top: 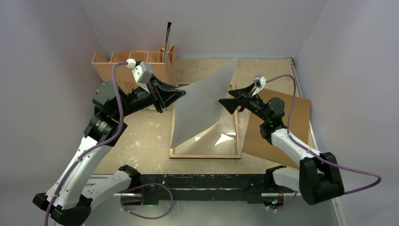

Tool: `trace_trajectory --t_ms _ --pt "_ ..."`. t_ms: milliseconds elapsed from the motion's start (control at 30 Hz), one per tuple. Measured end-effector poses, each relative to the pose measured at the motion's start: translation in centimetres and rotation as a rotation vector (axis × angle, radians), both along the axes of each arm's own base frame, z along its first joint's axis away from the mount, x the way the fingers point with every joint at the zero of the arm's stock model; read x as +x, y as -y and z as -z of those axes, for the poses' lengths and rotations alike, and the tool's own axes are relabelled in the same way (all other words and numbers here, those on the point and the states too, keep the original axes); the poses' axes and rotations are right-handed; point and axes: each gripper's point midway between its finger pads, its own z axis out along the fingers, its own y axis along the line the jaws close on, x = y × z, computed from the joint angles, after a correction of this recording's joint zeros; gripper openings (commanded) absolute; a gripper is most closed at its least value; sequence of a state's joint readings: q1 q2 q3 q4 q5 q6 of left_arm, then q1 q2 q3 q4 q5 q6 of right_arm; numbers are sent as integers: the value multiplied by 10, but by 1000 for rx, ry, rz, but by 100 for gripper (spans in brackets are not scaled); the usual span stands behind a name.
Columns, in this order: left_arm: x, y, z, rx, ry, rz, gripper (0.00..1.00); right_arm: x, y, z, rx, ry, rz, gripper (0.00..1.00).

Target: Put the photo into the frame

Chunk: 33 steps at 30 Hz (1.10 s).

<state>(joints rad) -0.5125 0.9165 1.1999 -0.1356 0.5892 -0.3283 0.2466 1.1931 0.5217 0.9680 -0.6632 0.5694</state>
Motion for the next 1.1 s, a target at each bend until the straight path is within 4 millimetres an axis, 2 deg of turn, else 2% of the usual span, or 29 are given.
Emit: trace_trajectory --t_ms 200,367,567,733,867,1000,1033,1100 --pt "-13 -4 -13 10 69 22 0 15 14 -14 15 14 127 99" --pt "-21 -6 -24 11 115 44 0 15 13 -18 3 39 118 98" --pt "-32 -9 -35 22 149 65 0 -2 1 -37 -67 160 -18 95" --pt "-38 -17 -47 10 184 35 0 -35 -6 -54 -96 280 -146 88" --pt "-33 -23 -55 -8 187 -21 0 -51 -11 -54 -108 315 -233 69" --pt "-21 -31 -61 -26 181 -109 0 -55 -12 -52 -116 319 -260 54" --pt "-17 -33 -61 -30 176 -134 0 -56 -12 -52 -116 318 -262 48" --pt "-11 -38 -62 -37 169 -177 0 -56 -12 -51 -117 312 -265 24"
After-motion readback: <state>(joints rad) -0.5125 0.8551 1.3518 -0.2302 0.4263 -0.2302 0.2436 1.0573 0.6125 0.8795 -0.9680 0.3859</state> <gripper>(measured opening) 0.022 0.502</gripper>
